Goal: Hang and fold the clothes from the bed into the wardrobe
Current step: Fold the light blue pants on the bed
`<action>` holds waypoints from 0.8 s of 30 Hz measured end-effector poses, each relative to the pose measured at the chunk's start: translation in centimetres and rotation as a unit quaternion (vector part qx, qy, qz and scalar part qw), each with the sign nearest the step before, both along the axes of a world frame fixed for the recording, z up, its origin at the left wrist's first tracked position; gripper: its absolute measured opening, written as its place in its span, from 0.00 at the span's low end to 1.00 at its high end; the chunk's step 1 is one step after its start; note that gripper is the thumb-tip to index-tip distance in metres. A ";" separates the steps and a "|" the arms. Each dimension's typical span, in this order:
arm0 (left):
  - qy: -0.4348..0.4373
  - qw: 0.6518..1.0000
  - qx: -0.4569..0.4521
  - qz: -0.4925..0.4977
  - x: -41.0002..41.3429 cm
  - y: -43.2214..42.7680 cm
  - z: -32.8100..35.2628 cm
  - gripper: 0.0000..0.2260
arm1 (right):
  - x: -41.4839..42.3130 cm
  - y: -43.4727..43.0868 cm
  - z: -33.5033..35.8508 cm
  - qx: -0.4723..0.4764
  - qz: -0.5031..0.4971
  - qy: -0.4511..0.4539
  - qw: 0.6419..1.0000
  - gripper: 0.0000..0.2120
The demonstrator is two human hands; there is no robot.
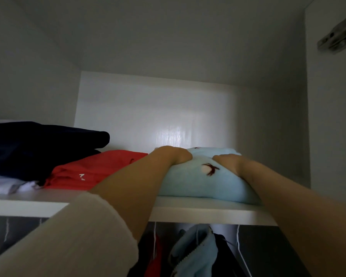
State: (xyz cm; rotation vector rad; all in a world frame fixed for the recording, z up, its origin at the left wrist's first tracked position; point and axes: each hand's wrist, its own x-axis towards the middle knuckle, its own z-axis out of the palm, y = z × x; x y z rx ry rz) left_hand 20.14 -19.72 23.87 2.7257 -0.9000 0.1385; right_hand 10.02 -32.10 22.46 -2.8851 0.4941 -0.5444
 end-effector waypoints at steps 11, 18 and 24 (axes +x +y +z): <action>-0.120 0.982 -0.139 -0.045 -4.1 5.6 -3.3 0.19 | -5.8 4.4 -4.1 -0.033 -0.117 -0.116 0.986 0.21; -0.190 0.968 -0.156 -0.047 -8.2 9.5 -6.0 0.18 | -9.4 8.9 -7.7 -0.012 -0.109 -0.119 0.987 0.24; -0.250 0.964 -0.095 0.005 -13.3 13.4 -10.0 0.18 | -13.0 12.4 -9.7 0.076 0.006 -0.062 0.995 0.29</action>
